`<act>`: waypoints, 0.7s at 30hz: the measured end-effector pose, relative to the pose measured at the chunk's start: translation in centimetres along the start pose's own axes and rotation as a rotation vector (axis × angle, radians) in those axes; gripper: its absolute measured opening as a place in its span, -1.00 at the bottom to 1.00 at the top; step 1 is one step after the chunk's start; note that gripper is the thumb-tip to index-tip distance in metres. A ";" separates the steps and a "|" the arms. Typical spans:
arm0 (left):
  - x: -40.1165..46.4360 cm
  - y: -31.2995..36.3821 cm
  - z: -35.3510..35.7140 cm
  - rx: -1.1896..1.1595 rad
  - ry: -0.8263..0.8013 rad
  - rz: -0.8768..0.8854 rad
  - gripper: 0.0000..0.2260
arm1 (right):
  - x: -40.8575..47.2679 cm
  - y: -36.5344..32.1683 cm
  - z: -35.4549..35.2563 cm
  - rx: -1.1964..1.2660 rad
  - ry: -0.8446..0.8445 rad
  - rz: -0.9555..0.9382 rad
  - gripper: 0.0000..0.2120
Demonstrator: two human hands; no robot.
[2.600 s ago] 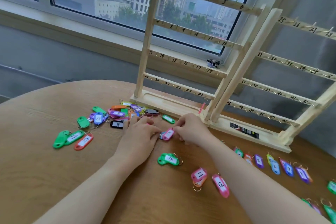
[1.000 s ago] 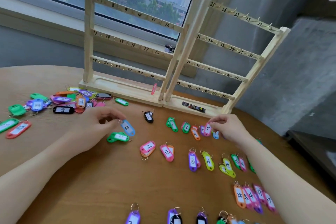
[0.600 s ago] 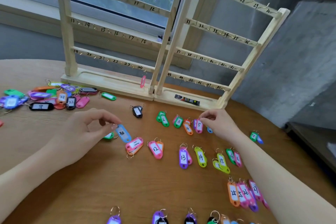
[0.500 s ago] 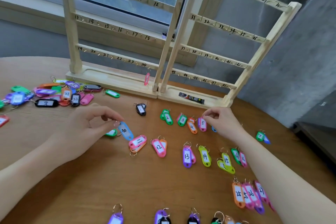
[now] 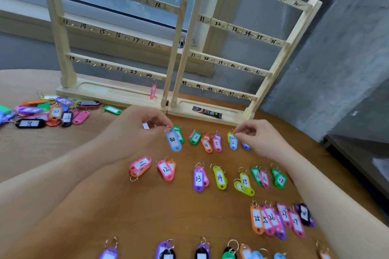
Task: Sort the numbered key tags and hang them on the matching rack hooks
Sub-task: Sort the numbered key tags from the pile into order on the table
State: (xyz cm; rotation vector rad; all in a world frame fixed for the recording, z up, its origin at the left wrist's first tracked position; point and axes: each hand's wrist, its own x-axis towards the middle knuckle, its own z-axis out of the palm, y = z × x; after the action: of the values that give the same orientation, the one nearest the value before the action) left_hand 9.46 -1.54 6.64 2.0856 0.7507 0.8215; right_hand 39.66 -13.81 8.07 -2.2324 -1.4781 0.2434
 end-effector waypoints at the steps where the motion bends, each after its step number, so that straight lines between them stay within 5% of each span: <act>1: 0.4 0.5 0.6 0.016 -0.017 0.006 -0.88 | -0.8 0.2 -0.4 -0.002 -0.002 -0.004 -0.94; 12: -4.0 3.4 2.2 -0.004 -0.314 -0.021 -0.88 | -11.0 -0.7 -0.8 0.164 -0.030 -0.046 -0.89; 21: -11.9 1.8 -2.9 0.094 -0.401 -0.113 -0.89 | -15.1 -5.7 3.4 0.306 -0.090 -0.175 -0.87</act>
State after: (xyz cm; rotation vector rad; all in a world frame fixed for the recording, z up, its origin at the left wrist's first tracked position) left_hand 0.38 -9.85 5.96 2.1744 0.6868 0.2944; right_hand 27.45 -24.71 6.18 -1.8621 -1.5547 0.4848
